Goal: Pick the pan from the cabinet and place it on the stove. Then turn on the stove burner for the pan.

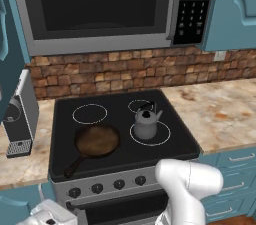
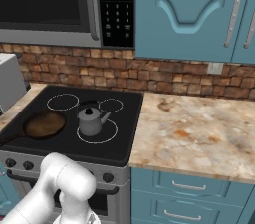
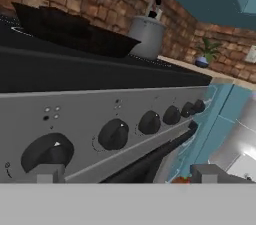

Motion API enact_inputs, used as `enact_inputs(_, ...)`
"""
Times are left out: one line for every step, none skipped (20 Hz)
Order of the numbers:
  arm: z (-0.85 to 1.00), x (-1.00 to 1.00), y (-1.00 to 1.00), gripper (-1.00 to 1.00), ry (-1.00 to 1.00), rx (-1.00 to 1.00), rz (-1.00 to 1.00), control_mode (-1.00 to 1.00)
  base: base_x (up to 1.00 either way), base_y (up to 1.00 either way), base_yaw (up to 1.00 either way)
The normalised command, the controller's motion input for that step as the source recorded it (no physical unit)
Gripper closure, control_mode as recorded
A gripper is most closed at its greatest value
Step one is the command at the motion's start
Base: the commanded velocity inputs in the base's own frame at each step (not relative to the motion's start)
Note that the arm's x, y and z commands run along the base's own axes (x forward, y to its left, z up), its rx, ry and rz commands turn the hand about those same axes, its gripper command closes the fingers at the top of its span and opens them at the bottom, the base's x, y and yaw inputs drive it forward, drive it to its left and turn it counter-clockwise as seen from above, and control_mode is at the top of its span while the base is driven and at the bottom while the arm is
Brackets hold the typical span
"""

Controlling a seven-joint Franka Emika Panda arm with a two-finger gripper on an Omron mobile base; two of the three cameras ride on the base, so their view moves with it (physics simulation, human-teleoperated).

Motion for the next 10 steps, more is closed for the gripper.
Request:
enact_inputs(0.0, -0.08, -0.19, -1.0, -0.13, -0.05, 0.0, -1.0, 0.0, 0.0, 0.0)
enact_inputs(0.0, -0.07, -0.32, -1.0, -0.09, -0.03, 0.0, -1.0, 0.0, 0.0, 0.0)
enact_inputs(-0.11, 0.0, -0.19, -1.0, 0.0, -0.05, 0.0, -1.0, 0.0, 0.0, 0.0)
enact_inputs(-0.19, 0.0, -0.17, -1.0, 0.0, -0.07, 0.0, -1.0, 0.0, 0.0, 0.0)
enact_inputs(-0.21, 0.05, -0.07, -1.0, 0.0, -0.1, 0.0, -1.0, 0.0, 0.0, 0.0)
enact_inputs(-0.2, 0.06, 0.0, -1.0, 0.0, -0.1, 0.0, -1.0, 0.0, 0.0, 0.0)
enact_inputs(-0.18, 0.06, -0.03, -1.0, 0.0, -0.11, 0.0, -1.0, 0.0, 0.0, 0.0)
enact_inputs(-0.24, 0.11, -0.08, -1.0, 0.0, -0.09, 0.0, -1.0, 0.0, 0.0, 0.0)
enact_inputs(-0.19, 0.11, -0.17, -1.0, 0.0, -0.08, 0.0, -1.0, 0.0, 0.0, 0.0)
enact_inputs(-0.16, 0.11, -0.13, -1.0, -0.01, -0.07, 0.02, -1.0, 0.0, 0.0, 0.0)
